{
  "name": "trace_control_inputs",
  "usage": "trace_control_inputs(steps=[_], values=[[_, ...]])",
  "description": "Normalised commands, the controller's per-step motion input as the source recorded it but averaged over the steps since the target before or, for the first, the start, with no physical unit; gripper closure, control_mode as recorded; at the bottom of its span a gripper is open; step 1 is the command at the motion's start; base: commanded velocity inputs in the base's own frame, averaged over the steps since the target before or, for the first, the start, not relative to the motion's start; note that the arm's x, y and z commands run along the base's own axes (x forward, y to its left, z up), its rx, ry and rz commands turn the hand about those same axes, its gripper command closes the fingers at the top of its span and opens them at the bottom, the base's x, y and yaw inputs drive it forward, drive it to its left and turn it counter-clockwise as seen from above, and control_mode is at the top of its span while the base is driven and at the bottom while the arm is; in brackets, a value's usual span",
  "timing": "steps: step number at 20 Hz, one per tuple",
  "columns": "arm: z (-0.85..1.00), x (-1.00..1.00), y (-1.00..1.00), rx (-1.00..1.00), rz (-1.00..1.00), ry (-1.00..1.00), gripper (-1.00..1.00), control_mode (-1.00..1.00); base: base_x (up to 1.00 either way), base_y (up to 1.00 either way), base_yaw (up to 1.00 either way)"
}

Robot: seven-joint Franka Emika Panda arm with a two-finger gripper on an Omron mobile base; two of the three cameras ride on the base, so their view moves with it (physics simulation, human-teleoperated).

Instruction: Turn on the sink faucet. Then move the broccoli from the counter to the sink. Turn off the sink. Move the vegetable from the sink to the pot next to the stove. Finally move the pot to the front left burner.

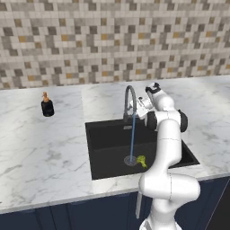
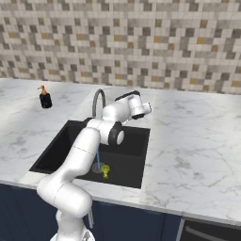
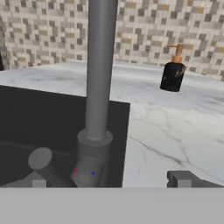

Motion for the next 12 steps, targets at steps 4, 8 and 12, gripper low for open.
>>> trace_control_inputs(steps=[4,8,12], values=[[0.0,0.0,0.31,0.0,0.0,0.01,-1.0,-1.0,0.0,0.0,0.0],[0.0,-0.01,0.34,0.0,0.0,0.03,-1.0,-1.0,0.0,0.0,0.0],[0.05,-0.02,0.4,0.0,-0.02,0.06,-1.0,-1.0,0.0,0.0,0.0]])
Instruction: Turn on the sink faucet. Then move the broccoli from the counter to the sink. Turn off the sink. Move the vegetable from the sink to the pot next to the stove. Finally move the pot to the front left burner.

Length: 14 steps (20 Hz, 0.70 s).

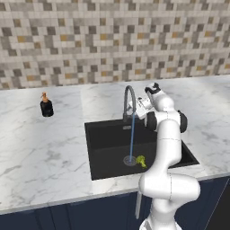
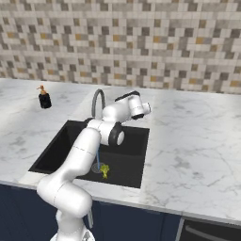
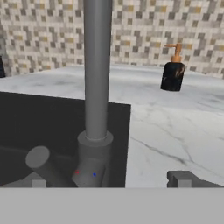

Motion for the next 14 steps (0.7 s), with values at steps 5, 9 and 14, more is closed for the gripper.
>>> trace_control_inputs(steps=[5,9,14], values=[[0.11,0.0,0.42,0.0,-0.04,0.08,-1.0,-1.0,0.0,0.0,0.0],[0.1,-0.01,0.43,0.0,-0.04,0.08,-1.0,-1.0,0.0,0.0,0.0],[0.11,-0.04,0.45,0.0,-0.04,0.09,-1.0,-1.0,0.0,0.0,0.0]])
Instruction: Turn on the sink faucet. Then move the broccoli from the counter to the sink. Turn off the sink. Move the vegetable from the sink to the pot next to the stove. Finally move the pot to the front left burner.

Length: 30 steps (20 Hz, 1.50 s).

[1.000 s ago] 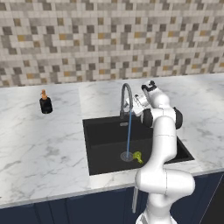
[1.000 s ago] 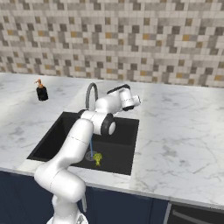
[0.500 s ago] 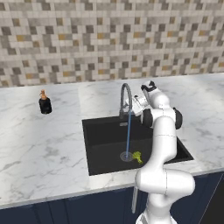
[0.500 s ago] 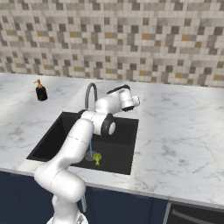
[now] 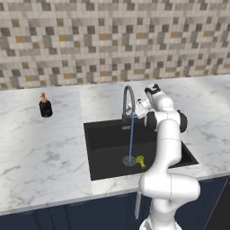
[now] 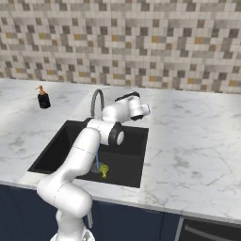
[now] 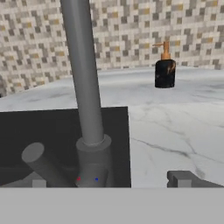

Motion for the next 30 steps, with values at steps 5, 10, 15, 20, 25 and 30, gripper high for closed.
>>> trace_control_inputs(steps=[5,10,15,20,25,30], values=[[0.04,-0.03,0.45,-0.01,-0.04,0.07,-1.0,-1.0,0.0,0.0,0.0],[0.0,-0.03,0.43,-0.01,-0.04,0.04,-1.0,-1.0,0.0,0.0,0.0],[0.0,-0.04,0.31,0.0,-0.03,0.02,-1.0,-1.0,0.0,0.0,0.0],[0.0,0.0,-0.36,0.01,0.0,0.0,-1.0,-1.0,0.0,0.0,0.0],[0.0,0.0,-0.55,0.03,0.0,0.0,-1.0,-1.0,0.0,0.0,0.0],[0.18,-0.12,-0.4,0.03,-0.03,0.0,-1.0,-1.0,0.0,0.0,0.0]])
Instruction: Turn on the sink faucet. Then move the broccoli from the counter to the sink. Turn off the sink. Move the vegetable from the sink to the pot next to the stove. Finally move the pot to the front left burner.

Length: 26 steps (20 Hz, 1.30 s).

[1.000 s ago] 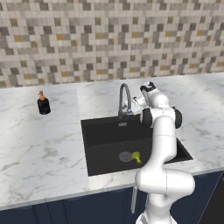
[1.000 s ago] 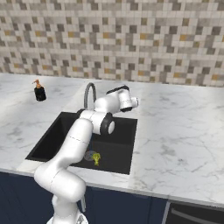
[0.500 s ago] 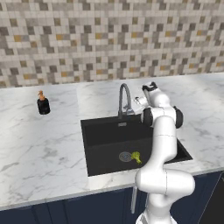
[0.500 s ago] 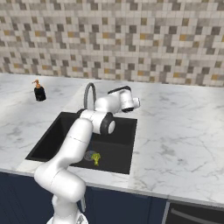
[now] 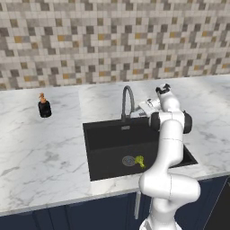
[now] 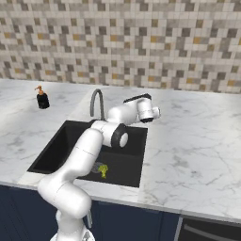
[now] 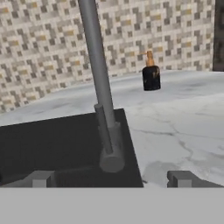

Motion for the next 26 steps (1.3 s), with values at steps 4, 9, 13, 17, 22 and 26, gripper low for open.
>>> trace_control_inputs(steps=[4,9,13,17,22,26], values=[[0.52,-0.51,-0.08,0.0,-0.07,-0.03,-1.0,-1.0,0.0,0.0,0.0],[0.57,-0.72,0.0,0.0,-0.11,-0.02,-1.0,-1.0,0.0,0.0,0.0],[0.46,-0.86,0.0,0.0,-0.14,-0.03,-1.0,-1.0,0.0,0.0,0.0],[0.39,-1.0,0.0,0.0,-0.17,-0.03,-1.0,-1.0,0.0,0.0,0.0],[0.4,-1.0,0.0,-0.02,-0.17,-0.04,-1.0,-1.0,0.0,0.0,0.0],[0.45,-0.92,0.0,-0.05,-0.17,-0.02,-1.0,-1.0,0.0,0.0,0.0]])
